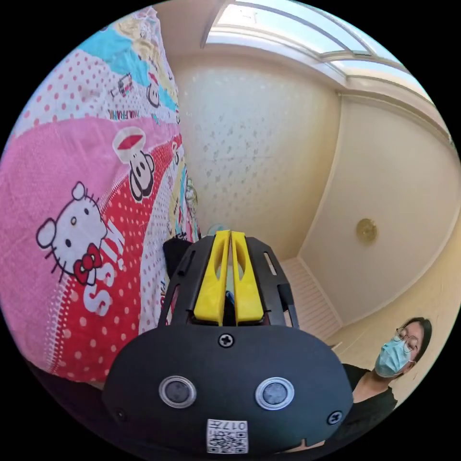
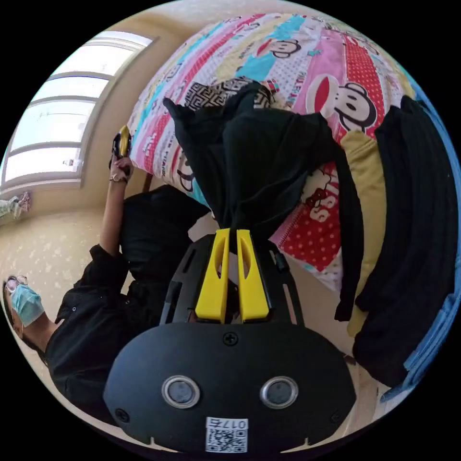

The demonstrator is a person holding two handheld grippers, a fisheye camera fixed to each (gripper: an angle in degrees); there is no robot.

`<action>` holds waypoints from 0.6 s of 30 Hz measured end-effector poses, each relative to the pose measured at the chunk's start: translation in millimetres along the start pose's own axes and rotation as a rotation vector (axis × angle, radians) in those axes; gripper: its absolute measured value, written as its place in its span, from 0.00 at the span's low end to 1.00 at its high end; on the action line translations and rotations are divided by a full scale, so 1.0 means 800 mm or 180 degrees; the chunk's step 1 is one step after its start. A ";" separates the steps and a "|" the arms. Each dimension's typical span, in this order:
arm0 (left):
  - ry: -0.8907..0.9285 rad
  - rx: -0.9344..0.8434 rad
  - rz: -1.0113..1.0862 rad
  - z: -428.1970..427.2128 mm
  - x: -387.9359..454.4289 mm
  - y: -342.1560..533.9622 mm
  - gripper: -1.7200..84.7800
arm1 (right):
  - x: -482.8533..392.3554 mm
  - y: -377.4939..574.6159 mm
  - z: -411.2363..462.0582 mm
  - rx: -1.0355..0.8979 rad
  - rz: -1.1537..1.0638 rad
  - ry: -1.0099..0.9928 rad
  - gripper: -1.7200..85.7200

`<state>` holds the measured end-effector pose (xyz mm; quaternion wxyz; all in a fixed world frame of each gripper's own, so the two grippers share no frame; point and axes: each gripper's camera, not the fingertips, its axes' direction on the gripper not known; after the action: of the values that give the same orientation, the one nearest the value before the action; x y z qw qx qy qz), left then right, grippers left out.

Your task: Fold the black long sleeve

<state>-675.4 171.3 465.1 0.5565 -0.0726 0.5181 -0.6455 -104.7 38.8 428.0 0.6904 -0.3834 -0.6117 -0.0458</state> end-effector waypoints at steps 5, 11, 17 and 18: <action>0.0276 -0.0587 -0.0055 0.084 -0.024 0.015 0.07 | -0.039 -0.019 -0.057 0.0727 -0.0324 -0.0042 0.09; -0.0239 -0.0818 -0.0241 0.141 -0.047 0.030 0.17 | -0.063 -0.110 -0.111 0.1298 -0.0699 -0.0032 0.14; -0.1001 -0.0953 -0.0111 0.198 -0.052 0.049 0.18 | -0.017 -0.230 0.003 0.0241 -0.0054 -0.0236 0.12; -0.0981 -0.0843 -0.0104 0.198 -0.053 0.053 0.18 | -0.015 -0.231 0.023 0.0048 -0.0003 -0.0309 0.11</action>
<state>-526.6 118.6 525.7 0.6043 -0.2515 0.5059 -0.5619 -220.6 -85.1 503.9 0.6628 -0.3797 -0.6450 -0.0229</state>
